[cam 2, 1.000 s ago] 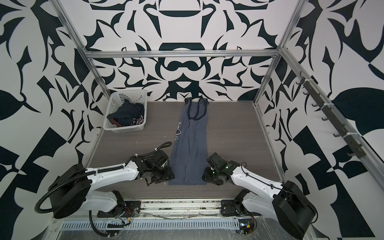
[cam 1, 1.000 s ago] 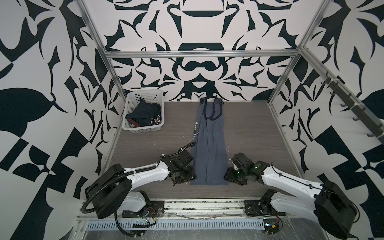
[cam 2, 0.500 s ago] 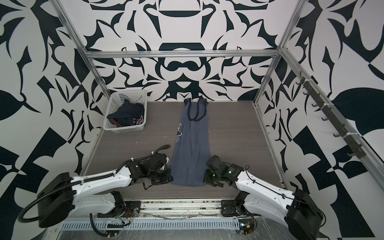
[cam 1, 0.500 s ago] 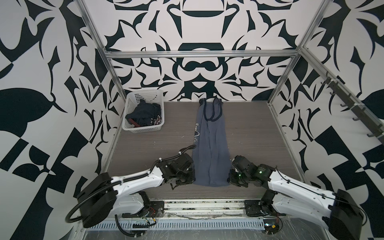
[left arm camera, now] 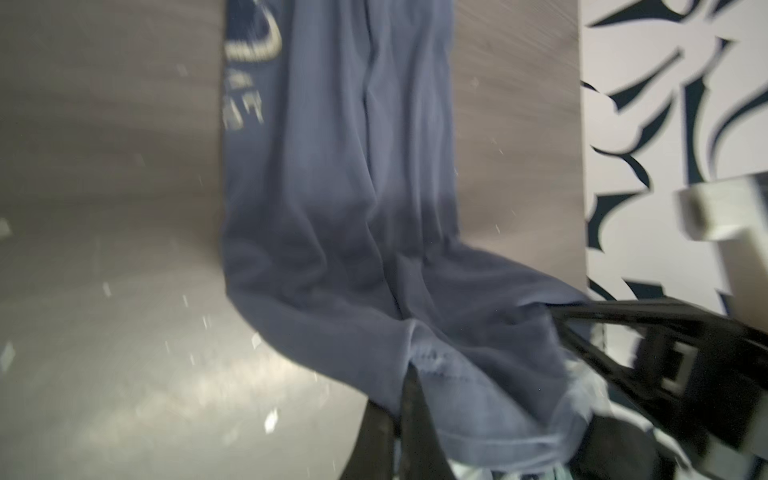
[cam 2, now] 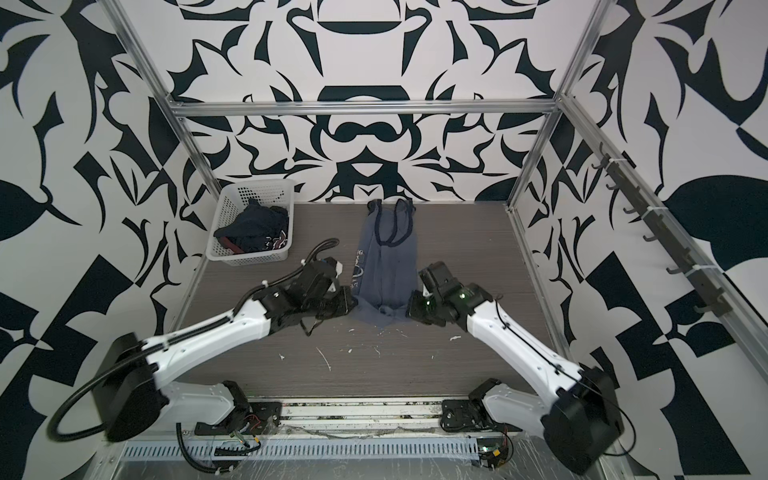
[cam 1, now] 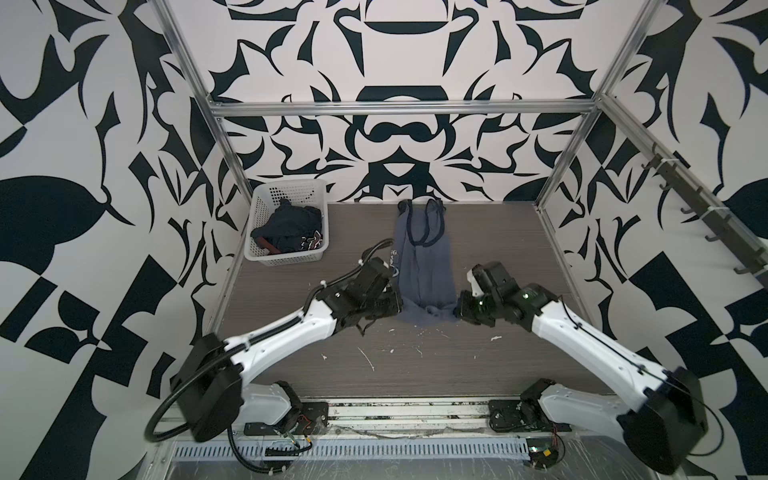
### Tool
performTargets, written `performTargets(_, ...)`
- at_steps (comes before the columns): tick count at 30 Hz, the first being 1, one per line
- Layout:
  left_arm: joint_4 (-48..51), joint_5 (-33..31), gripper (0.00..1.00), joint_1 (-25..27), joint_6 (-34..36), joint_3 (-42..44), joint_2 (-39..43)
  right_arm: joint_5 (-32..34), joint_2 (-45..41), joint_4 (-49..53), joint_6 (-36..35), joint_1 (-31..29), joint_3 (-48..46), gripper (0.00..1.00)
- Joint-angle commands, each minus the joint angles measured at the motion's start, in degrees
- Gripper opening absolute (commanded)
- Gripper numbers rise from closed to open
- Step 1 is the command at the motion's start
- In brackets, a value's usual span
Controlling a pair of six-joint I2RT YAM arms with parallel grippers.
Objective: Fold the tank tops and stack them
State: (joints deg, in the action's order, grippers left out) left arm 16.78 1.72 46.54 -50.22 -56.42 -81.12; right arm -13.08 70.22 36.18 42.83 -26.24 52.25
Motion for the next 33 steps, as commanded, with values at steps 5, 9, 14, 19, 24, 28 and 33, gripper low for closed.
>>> performTargets(5,-3.33,1.64,0.0,-7.85,7.38,-12.46,-14.59,-5.51,20.26,-5.93,-14.41,8.32,16.65,0.0)
performTargets(9,-5.96,2.74,0.0,-10.25,8.72,-17.04,-20.47,-5.72,28.67,-7.33,-15.45,9.41,22.45,0.0)
performTargets(14,-7.09,5.81,0.0,-12.98,8.03,-22.2,-28.41,-6.01,36.43,-7.29,-16.26,10.42,29.65,0.0)
performTargets(19,-6.94,5.84,0.06,-14.74,7.33,-26.91,-34.34,-5.22,42.49,-5.37,-16.77,11.47,35.77,0.0)
performTargets(24,-2.31,8.43,0.24,-16.37,8.78,-36.55,-40.68,-1.0,44.0,-2.01,-16.79,12.78,40.1,0.4)
performTargets(28,2.62,5.57,0.41,-16.99,11.1,-40.3,-40.81,4.47,41.94,2.19,-18.26,12.96,41.71,0.53)
performTargets(33,5.92,1.36,0.61,-17.36,13.9,-36.21,-34.0,6.12,35.09,2.5,-18.92,12.86,34.31,0.54)
